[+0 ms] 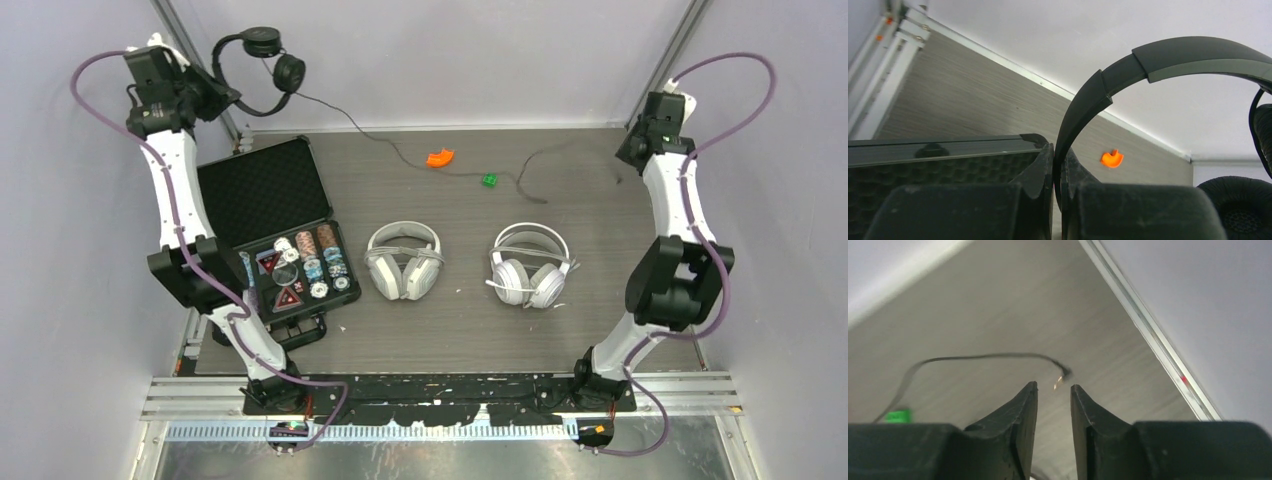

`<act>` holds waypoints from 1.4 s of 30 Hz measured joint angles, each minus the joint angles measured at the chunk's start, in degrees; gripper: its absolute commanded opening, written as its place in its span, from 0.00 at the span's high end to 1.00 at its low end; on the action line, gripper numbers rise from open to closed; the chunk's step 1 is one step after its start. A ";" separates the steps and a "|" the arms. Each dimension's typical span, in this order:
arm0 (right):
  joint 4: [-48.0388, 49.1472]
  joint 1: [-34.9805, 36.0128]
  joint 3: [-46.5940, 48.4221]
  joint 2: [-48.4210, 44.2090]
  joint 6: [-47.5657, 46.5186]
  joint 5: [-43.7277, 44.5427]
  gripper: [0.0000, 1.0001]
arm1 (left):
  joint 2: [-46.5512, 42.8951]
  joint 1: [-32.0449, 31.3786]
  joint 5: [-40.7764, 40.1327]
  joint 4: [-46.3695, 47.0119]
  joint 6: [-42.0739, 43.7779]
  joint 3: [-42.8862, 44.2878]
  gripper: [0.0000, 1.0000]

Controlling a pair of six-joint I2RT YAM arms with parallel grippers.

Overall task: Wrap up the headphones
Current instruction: Untie the headphones cable from the headphones, then wrap the headphones cable around the headphones.

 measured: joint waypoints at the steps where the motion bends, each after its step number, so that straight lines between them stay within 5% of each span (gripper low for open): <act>1: -1.46 -0.02 0.24 1.44 -0.09 0.98 0.57 | 0.00 -0.79 0.28 0.04 0.37 -0.07 1.00; 8: -15.21 -0.28 9.46 5.66 -0.26 4.83 0.46 | -0.33 -7.82 1.14 0.13 2.34 -0.09 1.00; 12: -13.16 -0.24 10.93 0.22 0.00 -0.94 0.46 | -1.07 -13.05 0.63 -0.04 3.85 -0.09 1.00; 19: 24.68 9.33 -17.09 -22.29 4.90 -27.08 0.39 | -3.48 -21.07 0.13 -0.22 5.14 -0.22 1.00; 28: 63.39 32.15 -31.36 -14.86 2.62 -39.56 0.19 | -8.22 -27.87 1.70 -0.74 4.76 -1.81 1.00; 42: 82.29 46.29 -26.16 0.98 0.92 -42.23 0.22 | -12.00 -32.11 5.09 -3.85 2.16 -1.73 1.00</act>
